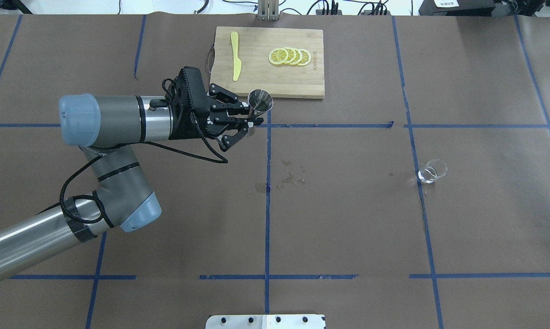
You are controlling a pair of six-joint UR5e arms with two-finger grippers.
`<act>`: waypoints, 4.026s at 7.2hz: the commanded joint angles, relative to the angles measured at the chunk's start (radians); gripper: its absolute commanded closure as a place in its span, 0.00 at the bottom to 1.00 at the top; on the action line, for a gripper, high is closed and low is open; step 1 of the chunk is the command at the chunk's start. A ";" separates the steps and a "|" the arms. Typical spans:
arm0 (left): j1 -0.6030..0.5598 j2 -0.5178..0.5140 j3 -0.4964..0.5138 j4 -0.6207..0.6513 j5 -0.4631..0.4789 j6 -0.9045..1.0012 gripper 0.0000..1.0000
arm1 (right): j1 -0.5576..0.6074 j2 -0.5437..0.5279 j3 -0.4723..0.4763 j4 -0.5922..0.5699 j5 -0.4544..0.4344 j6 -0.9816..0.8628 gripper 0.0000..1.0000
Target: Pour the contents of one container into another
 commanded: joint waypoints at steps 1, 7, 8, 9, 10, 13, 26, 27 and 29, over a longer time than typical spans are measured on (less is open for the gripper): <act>-0.029 0.028 -0.009 -0.005 -0.006 0.001 1.00 | 0.035 -0.055 -0.005 -0.056 0.020 -0.076 0.00; -0.155 0.399 -0.159 -0.206 0.032 -0.194 1.00 | 0.035 -0.065 -0.009 -0.032 0.046 -0.062 0.00; -0.172 0.477 -0.167 -0.272 0.035 -0.258 1.00 | 0.035 -0.071 -0.008 -0.032 0.046 -0.062 0.00; -0.181 0.541 -0.190 -0.298 0.058 -0.313 1.00 | 0.035 -0.072 -0.008 -0.031 0.046 -0.064 0.00; -0.180 0.595 -0.252 -0.294 0.209 -0.431 1.00 | 0.035 -0.074 -0.008 -0.032 0.046 -0.062 0.00; -0.160 0.695 -0.268 -0.265 0.556 -0.656 1.00 | 0.035 -0.077 -0.008 -0.031 0.046 -0.064 0.00; 0.202 0.660 -0.322 0.565 1.288 -1.157 1.00 | 0.035 -0.079 -0.002 -0.031 0.046 -0.062 0.00; 0.217 0.646 -0.296 0.565 1.313 -1.164 1.00 | 0.035 -0.079 -0.002 -0.031 0.046 -0.062 0.00; 0.269 0.634 -0.251 0.564 1.342 -1.208 1.00 | 0.035 -0.080 -0.003 -0.031 0.046 -0.064 0.00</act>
